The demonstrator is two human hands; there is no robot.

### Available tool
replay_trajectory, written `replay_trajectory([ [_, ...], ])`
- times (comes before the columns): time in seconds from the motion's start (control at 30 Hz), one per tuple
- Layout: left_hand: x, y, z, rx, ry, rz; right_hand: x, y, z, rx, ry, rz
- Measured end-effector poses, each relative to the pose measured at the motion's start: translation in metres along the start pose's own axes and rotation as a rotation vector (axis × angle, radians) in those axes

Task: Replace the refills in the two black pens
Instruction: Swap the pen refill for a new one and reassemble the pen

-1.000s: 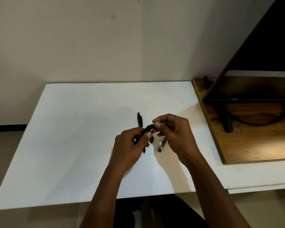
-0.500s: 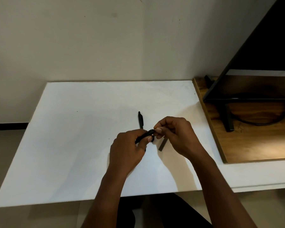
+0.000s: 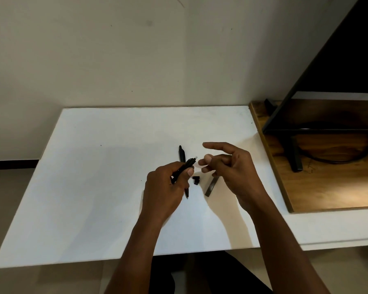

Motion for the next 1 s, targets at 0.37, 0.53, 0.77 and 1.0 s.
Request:
replay_trajectory([
  [0.37, -0.003, 0.001, 0.002, 0.042, -0.033, 0.014, 0.029, 0.017, 0.001, -0.137, 0.006, 0.849],
  [0.53, -0.002, -0.001, 0.001, 0.046, -0.016, 0.002, 0.036, 0.021, 0.001, -0.109, 0.021, 0.894],
  [0.77, -0.001, -0.001, 0.001, 0.052, -0.015, 0.046, 0.040, 0.022, -0.001, -0.080, 0.054, 0.902],
  [1.0, 0.000, -0.002, 0.001, 0.019, -0.021, 0.126, 0.038, 0.022, 0.001, -0.119, 0.106, 0.777],
])
Point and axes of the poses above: each hand's wrist, its own z-axis away from the middle knuckle, its own x-axis out of the palm, y = z × x, the point moved 1 cm from there along -z, towards the middle knuckle, and after that the axes turned 3 degrees about -y, right-handed, at the moved point
